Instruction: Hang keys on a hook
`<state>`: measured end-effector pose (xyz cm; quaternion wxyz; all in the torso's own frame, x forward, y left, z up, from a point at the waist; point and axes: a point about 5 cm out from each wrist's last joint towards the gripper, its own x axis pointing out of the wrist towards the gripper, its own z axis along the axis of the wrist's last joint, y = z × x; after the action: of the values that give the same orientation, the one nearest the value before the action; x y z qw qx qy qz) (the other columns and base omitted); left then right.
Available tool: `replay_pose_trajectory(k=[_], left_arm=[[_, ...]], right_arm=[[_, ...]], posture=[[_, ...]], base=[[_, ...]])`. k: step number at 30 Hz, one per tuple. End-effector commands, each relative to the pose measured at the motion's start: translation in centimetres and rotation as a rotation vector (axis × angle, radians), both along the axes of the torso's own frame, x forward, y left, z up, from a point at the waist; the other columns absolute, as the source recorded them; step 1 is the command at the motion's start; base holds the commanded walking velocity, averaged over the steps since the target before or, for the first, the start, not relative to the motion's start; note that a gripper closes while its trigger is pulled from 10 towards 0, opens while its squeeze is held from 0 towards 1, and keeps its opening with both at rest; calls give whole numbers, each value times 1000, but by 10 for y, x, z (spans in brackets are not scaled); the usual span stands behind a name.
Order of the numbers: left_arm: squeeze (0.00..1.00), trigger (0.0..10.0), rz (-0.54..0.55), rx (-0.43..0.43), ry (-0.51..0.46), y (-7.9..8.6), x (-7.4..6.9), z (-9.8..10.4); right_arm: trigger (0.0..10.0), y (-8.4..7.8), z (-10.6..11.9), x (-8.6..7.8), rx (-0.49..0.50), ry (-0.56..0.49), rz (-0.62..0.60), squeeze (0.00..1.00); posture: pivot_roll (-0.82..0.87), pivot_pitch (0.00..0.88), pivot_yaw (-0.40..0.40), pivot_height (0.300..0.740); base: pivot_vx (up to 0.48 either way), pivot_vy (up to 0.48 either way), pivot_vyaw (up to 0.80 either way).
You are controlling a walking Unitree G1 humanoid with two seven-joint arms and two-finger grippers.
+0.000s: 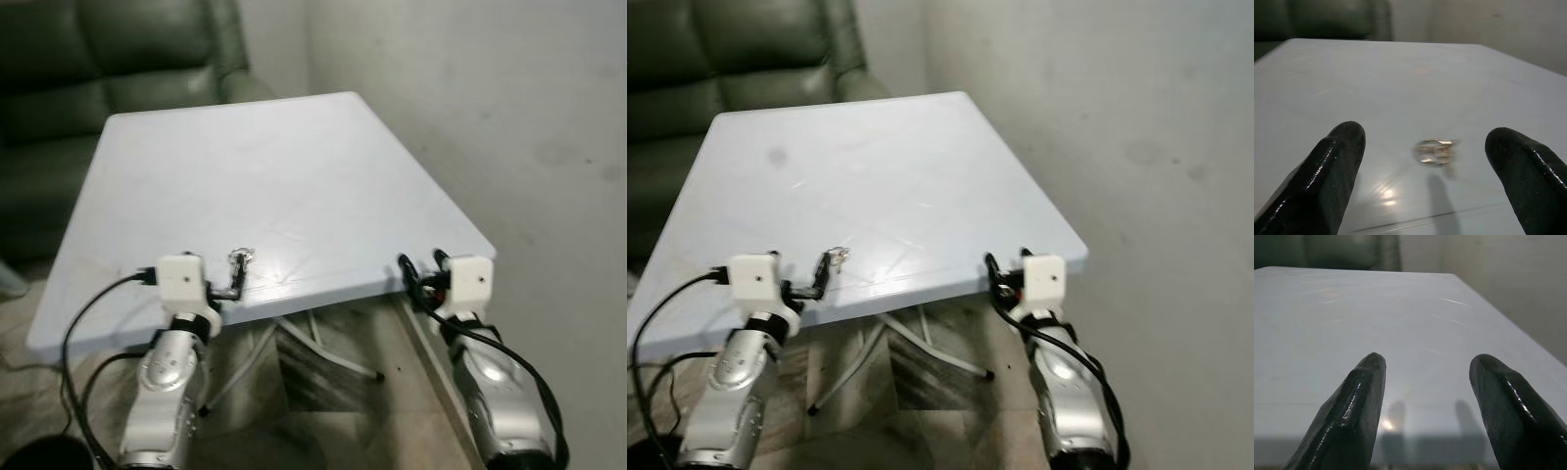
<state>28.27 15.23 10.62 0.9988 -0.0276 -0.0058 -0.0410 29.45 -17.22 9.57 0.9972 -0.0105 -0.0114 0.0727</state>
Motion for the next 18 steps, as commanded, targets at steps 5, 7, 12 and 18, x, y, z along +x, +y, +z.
replay_pose_trajectory(k=[5, 7, 12, 18], left_arm=[[0, 10000, 42, 9, 6, 12, -3, 0], [0, 10000, 44, 6, 8, 12, -3, 0], [0, 10000, 49, 4, 16, 12, -4, -2], [0, 10000, 49, -6, 22, 11, -4, -2]], right_arm=[[10000, 12, 4, 4, 35, -14, 35, 0], [10000, 13, 4, 4, 49, -12, 33, 0], [10000, 13, 5, 4, 51, -17, 41, 0], [10000, 11, 5, 3, 47, -16, 42, 0]], posture=[[-52, 33, 5, 740], [-52, 33, 5, 740], [-54, 34, 2, 740], [-57, 36, 1, 740]], base=[[0, 0, 640], [0, 0, 0], [0, 0, 0], [0, 0, 0]])
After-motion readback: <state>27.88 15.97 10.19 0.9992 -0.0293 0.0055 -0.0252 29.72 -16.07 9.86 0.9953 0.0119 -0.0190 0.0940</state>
